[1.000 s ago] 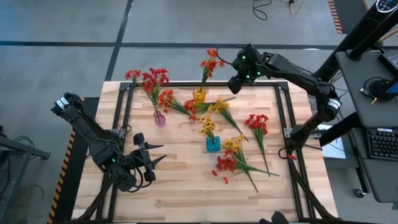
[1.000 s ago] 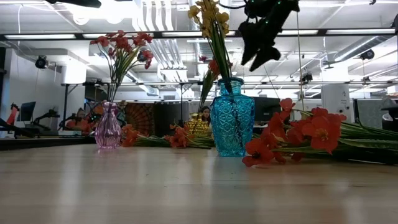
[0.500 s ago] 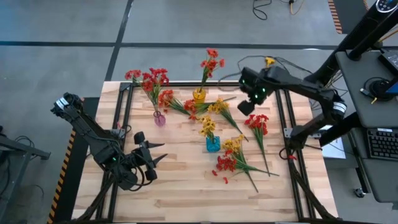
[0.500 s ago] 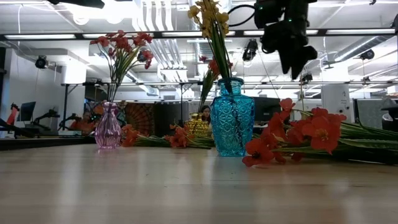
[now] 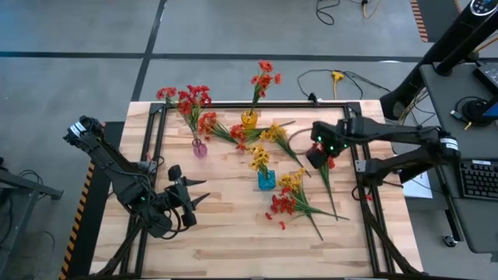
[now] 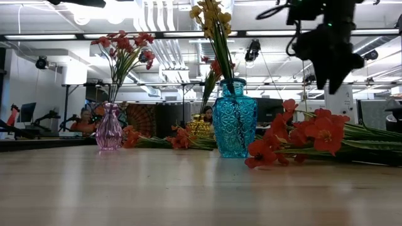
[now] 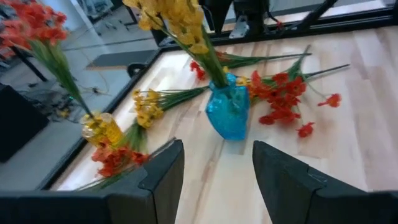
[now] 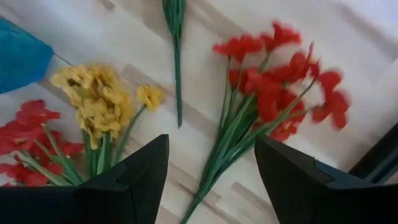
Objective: Sort flowers into vase by color
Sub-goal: Put the top red flowers into the purple vase
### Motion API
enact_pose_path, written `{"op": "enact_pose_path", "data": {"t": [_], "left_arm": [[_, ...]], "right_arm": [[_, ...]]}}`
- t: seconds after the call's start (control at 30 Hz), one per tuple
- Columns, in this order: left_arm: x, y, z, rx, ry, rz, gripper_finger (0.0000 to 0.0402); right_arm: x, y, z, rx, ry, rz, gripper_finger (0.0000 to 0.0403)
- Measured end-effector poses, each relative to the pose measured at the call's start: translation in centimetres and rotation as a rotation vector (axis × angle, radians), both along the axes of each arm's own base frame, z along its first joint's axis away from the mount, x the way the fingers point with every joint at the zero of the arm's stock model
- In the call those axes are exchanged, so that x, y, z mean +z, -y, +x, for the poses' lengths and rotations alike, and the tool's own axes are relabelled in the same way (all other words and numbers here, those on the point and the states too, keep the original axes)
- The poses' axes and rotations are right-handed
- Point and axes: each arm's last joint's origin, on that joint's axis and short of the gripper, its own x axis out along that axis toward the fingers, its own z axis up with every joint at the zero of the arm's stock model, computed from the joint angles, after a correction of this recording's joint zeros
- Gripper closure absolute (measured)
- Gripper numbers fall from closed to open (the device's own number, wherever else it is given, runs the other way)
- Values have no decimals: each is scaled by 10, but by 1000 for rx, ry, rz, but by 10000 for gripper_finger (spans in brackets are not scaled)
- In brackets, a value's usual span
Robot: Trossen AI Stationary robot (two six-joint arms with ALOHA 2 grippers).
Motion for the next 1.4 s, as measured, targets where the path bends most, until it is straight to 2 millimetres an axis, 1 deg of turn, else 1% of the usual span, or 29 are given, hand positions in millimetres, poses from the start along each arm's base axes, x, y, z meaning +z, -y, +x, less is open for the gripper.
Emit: {"op": "enact_pose_path", "data": {"t": [0.17,0.3,0.4,0.5,0.63,0.73,0.83,0.97,1.1,1.23,1.4], "left_arm": [[8,2,2,-10,12,-30,228],[9,2,2,-12,17,-33,228],[9,2,2,-14,15,-29,228],[9,2,2,-14,14,-28,228],[9,2,2,-15,13,-25,228],[9,2,2,-15,13,-25,228],[9,2,2,-17,11,-20,228],[9,2,2,-14,11,-6,228],[9,2,2,-12,13,1,228],[9,2,2,-13,12,6,228],[9,2,2,-12,13,6,228]], "right_arm": [[-23,-18,-6,-31,-54,34,174],[-38,-28,-5,-46,-109,28,174],[-48,-33,-3,-44,-128,29,165],[-60,-36,1,-39,-130,28,146],[-74,-36,1,-56,-160,31,123],[-84,-37,-3,-81,-207,34,118],[-93,-37,-6,-100,-206,37,122],[-104,-37,-8,-105,-170,45,137],[-112,-37,-12,-123,-164,49,162],[-116,-37,-15,-143,-175,52,201],[-116,-37,-14,-149,-166,53,265]]}}
